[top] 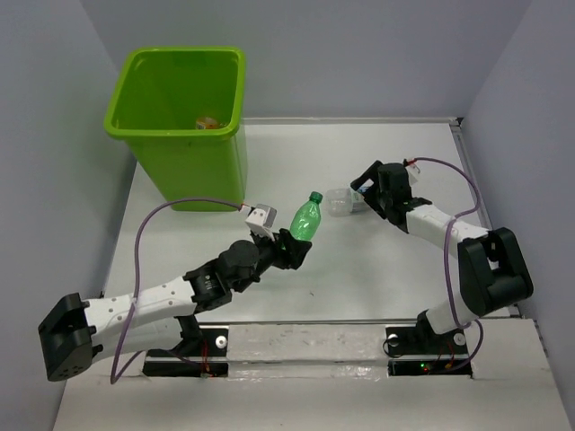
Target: Put the plastic bottles in the bin
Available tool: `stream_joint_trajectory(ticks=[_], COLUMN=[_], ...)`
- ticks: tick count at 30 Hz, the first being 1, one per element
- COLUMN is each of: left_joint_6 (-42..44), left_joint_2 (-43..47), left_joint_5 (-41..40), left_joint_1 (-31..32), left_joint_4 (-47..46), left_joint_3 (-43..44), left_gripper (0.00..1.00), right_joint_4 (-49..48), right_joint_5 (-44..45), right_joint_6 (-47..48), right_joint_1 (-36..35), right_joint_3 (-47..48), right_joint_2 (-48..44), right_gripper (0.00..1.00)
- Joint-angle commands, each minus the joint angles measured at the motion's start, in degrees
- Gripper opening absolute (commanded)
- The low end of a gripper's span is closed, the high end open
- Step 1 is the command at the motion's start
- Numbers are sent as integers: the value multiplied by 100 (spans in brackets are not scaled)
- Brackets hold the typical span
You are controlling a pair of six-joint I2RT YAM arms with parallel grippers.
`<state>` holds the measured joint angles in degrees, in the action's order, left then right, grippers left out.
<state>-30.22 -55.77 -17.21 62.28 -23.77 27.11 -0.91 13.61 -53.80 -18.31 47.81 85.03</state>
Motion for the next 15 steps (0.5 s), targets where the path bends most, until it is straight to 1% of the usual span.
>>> stream_joint_trajectory(ticks=[1,4,6,10,15], left_joint_6=[-37,33,51,148,296], left_joint_2=[688,1032,1216,1279,1349], left_joint_5=[-396,-458,-459,-467,-520], left_joint_1=[38,38,38,38,30], left_joint_4=[222,452,540,610,716], left_joint_3=[83,189,241,294,487], left_gripper=[41,41,41,41,41], right_joint_4=[-410,-393,-297,-77,493], right_joint_5=[-130,-130,-156,-157,-69], right_joint_6=[-438,-421,-316,-70,624], right_joint_1=[142,283,345,345,345], right_joint_3=[369,439,676,1194,1880], right_joint_2=[408,689,899,1313,1849], right_gripper=[100,100,100,100,100])
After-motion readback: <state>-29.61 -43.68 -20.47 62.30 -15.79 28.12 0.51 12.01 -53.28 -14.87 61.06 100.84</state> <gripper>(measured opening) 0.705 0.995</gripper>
